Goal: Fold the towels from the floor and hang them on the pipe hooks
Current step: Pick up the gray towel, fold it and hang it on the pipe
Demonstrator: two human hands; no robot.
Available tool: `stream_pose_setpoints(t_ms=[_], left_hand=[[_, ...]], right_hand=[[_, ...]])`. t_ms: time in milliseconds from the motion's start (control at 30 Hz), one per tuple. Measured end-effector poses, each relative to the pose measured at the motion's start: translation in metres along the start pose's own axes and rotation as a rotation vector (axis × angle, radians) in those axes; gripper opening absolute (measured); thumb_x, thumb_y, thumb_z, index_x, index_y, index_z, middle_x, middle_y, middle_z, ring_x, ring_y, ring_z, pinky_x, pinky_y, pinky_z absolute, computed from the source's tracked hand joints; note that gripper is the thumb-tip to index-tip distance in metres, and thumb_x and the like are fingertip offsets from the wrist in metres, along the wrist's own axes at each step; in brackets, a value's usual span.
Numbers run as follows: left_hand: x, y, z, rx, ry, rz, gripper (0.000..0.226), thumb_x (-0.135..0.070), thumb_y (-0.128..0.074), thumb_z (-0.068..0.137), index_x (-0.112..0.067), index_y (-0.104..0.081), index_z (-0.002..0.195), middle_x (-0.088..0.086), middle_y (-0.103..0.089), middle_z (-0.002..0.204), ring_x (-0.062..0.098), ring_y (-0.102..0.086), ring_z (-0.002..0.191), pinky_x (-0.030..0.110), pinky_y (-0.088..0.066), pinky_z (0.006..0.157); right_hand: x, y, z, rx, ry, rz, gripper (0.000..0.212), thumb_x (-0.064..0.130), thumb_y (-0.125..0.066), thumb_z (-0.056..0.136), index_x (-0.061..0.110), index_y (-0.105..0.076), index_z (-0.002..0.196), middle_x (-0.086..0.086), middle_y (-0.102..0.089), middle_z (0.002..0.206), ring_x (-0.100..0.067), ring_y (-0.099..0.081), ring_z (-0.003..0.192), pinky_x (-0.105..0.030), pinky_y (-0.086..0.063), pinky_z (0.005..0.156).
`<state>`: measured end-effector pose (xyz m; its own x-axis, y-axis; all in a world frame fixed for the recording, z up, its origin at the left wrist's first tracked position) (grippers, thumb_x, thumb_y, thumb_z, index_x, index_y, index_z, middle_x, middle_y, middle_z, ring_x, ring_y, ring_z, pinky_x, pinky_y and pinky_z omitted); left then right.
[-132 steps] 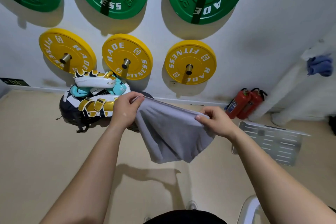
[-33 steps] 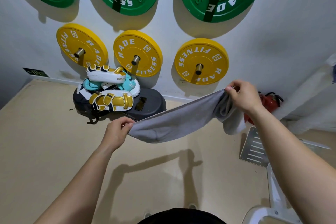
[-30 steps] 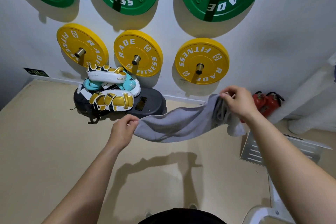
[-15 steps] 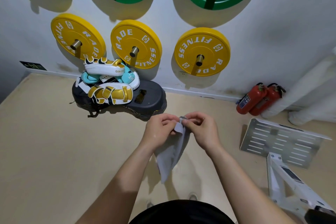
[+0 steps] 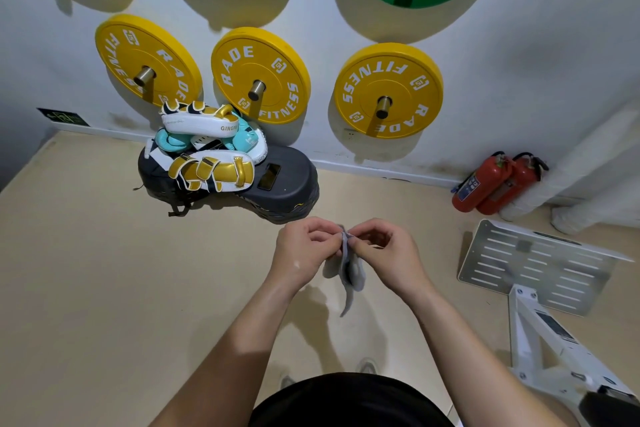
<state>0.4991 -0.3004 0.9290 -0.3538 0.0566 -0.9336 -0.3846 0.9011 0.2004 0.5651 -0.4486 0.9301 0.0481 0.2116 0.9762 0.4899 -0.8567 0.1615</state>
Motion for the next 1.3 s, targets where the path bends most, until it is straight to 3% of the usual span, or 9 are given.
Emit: stream_pose_setpoints(t_ms=[233,433,600,733,800,900,1000,1133,1300], left_hand=[[-0.002,0.002,0.002,0.004,0.015,0.035,0.007,-0.010,-0.076,0.080,-0.017,-0.074,0.078,0.003,-0.073,0.065,0.011,-0.068,0.060,0.021,-0.051,0.058],[-0.006,0.007,-0.001,0.073,0.041,-0.076,0.003,-0.006,-0.073,0.086,-0.003,-0.073,0.087,0.012,-0.073,0.066,0.010,-0.065,0.053,0.015,-0.046,0.048],[-0.003,0.017,0.001,0.089,-0.073,-0.007,0.006,-0.015,-0.071,0.088,-0.016,-0.078,0.088,0.007,-0.072,0.075,0.016,-0.062,0.066,0.026,-0.050,0.058],[-0.001,0.020,0.006,0.077,-0.257,0.164,0.024,-0.021,-0.075,0.085,-0.037,-0.074,0.102,-0.013,-0.065,0.106,0.005,-0.063,0.096,0.021,-0.052,0.078],[-0.001,0.017,0.009,0.122,-0.273,0.172,0.019,-0.020,-0.073,0.086,-0.033,-0.076,0.099,-0.017,-0.067,0.110,0.004,-0.062,0.105,0.029,-0.053,0.087],[-0.004,0.011,0.012,0.153,-0.254,0.168,0.006,-0.017,-0.072,0.087,-0.023,-0.074,0.087,-0.011,-0.073,0.091,0.008,-0.067,0.092,0.039,-0.053,0.090],[-0.004,0.005,0.012,0.157,-0.268,0.190,0.008,-0.014,-0.071,0.086,-0.022,-0.070,0.084,-0.009,-0.070,0.080,0.012,-0.066,0.083,0.035,-0.055,0.085],[0.005,-0.003,0.013,0.194,-0.232,0.223,0.017,-0.010,-0.069,0.081,-0.026,-0.072,0.083,-0.010,-0.071,0.078,0.011,-0.066,0.078,0.030,-0.055,0.079],[0.032,-0.005,0.014,0.159,-0.150,0.302,0.007,-0.023,-0.063,0.074,-0.024,-0.069,0.079,-0.006,-0.068,0.072,0.011,-0.060,0.068,0.031,-0.052,0.070]], right_hand=[[0.001,0.000,0.002,0.045,-0.002,0.007,0.015,0.006,-0.084,0.074,0.010,-0.073,0.081,0.004,-0.072,0.077,-0.005,-0.064,0.072,-0.020,-0.052,0.065],[0.002,-0.001,0.009,0.098,0.037,-0.039,0.008,0.006,-0.079,0.081,0.011,-0.073,0.080,0.005,-0.072,0.076,-0.008,-0.065,0.074,-0.024,-0.053,0.070],[0.009,0.003,0.013,0.135,0.076,-0.121,0.009,0.008,-0.072,0.084,0.014,-0.071,0.078,0.004,-0.070,0.075,-0.010,-0.065,0.073,-0.030,-0.054,0.073],[0.018,0.006,0.014,0.232,0.092,-0.182,0.004,0.023,-0.067,0.081,0.021,-0.068,0.077,0.000,-0.067,0.073,-0.010,-0.059,0.070,-0.032,-0.049,0.070],[0.023,0.007,0.015,0.251,0.101,-0.211,0.004,0.023,-0.066,0.081,0.022,-0.067,0.077,0.000,-0.068,0.074,-0.012,-0.061,0.072,-0.039,-0.052,0.075],[0.030,0.014,0.018,0.226,0.128,-0.274,0.011,0.014,-0.065,0.083,0.023,-0.066,0.077,0.006,-0.068,0.075,-0.020,-0.065,0.076,-0.043,-0.054,0.081],[0.041,0.021,0.022,0.188,0.174,-0.323,0.011,0.014,-0.063,0.081,0.025,-0.064,0.076,0.005,-0.067,0.075,-0.022,-0.065,0.078,-0.044,-0.054,0.078],[0.059,0.030,0.029,0.142,0.221,-0.322,0.014,0.006,-0.062,0.083,0.019,-0.061,0.077,0.011,-0.060,0.070,-0.011,-0.057,0.069,-0.033,-0.048,0.070],[0.082,0.041,0.036,0.094,0.246,-0.245,0.012,0.004,-0.059,0.089,0.014,-0.059,0.080,0.011,-0.055,0.070,-0.006,-0.049,0.066,-0.023,-0.040,0.064]])
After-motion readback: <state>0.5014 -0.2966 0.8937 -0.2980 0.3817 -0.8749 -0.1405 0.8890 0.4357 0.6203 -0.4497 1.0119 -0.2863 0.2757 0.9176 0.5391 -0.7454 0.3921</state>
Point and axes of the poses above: each hand's wrist, its own z-axis towards the middle knuckle, its own y-axis out of the back of the hand, x = y × z, the point moved 2 cm from there along z, towards the middle knuckle
